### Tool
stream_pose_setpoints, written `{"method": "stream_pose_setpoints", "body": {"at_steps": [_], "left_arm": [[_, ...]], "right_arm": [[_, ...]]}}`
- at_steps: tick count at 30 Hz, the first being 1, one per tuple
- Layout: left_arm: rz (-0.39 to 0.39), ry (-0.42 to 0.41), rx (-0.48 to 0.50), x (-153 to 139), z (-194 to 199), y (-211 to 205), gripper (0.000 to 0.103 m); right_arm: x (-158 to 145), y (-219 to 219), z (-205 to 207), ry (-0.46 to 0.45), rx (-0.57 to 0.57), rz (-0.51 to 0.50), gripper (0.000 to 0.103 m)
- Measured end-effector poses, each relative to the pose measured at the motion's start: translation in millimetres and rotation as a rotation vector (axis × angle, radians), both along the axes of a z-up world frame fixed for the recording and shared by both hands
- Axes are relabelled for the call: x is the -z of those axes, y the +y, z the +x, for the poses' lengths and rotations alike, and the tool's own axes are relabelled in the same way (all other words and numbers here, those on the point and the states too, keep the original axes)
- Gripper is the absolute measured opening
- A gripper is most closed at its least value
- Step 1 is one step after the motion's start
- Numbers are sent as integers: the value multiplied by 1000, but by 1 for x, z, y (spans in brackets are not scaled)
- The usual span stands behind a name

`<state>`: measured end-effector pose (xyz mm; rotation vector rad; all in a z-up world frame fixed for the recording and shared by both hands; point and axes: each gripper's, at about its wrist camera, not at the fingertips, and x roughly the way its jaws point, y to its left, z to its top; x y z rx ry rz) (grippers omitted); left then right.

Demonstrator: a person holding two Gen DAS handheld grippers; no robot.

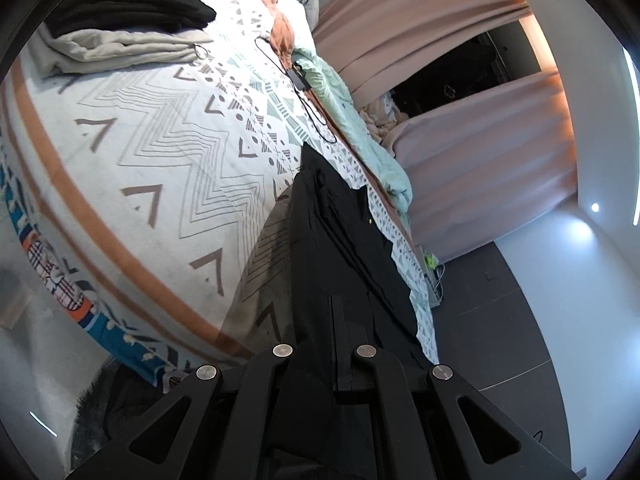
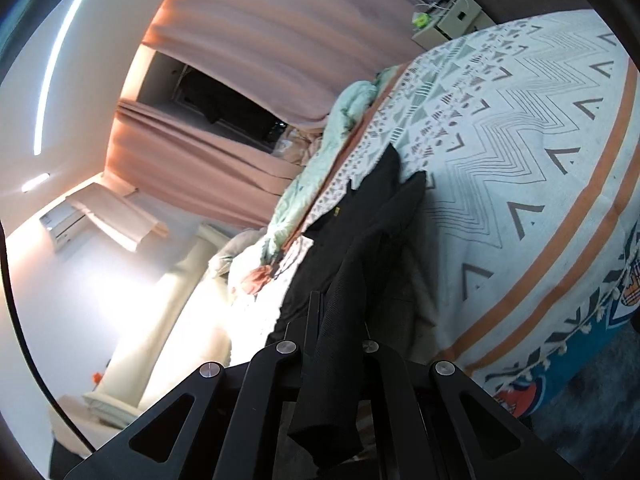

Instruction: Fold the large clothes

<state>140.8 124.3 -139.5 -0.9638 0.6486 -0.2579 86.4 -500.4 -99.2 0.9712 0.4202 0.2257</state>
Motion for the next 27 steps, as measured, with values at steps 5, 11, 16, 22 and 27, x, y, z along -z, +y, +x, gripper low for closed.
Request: {"method": "stream_pose_setpoints", "body": {"at_steps": [5, 11, 16, 22, 27], "left_arm": [[-23, -28, -7, -11, -29, 10, 3], [-47, -83, -24, -35, -58, 22, 3], [-74, -126, -52, -56, -75, 31, 3], [-67, -159, -56, -75, -80, 30, 3], [-68, -160, -55, -76, -72, 30, 3]], "right_arm": [[-14, 15, -26, -34, -19, -13, 4], [-35, 24, -50, -77, -33, -22, 4], [-55, 26, -67, -117, -21, -21, 4], [-67, 24, -75, -128, -21, -23, 4], [-64, 19, -69, -109, -21, -24, 4]]}}
